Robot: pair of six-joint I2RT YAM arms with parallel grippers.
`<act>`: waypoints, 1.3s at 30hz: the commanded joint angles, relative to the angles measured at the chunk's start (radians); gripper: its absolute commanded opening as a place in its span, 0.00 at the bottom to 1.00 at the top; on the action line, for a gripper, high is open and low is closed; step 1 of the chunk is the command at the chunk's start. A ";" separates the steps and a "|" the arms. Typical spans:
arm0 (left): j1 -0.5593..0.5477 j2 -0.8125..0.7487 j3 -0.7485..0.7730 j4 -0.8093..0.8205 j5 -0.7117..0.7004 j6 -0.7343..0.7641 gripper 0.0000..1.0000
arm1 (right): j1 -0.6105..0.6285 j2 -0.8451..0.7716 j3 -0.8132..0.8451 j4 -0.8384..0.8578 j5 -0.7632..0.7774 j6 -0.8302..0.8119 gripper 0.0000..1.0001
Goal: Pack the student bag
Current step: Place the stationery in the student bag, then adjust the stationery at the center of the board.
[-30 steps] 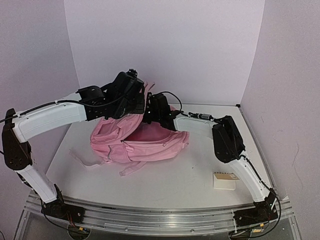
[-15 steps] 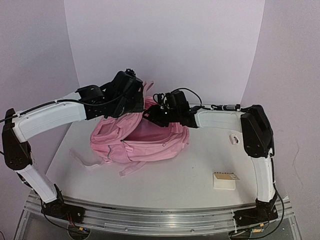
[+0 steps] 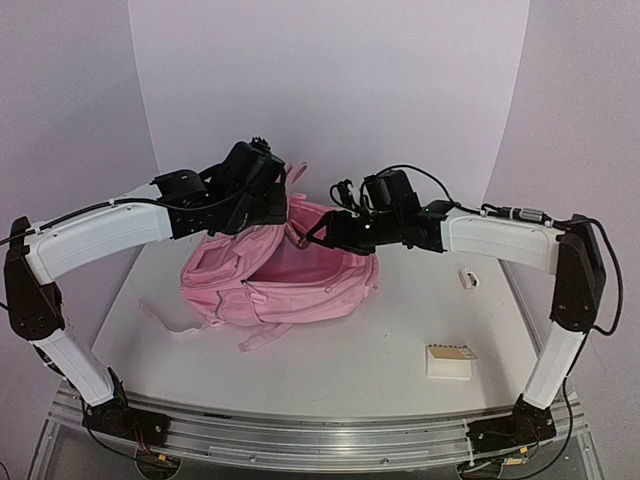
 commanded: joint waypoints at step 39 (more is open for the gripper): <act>0.013 -0.050 -0.038 0.197 0.153 0.098 0.00 | -0.514 -0.974 -0.994 -0.599 0.060 0.538 0.71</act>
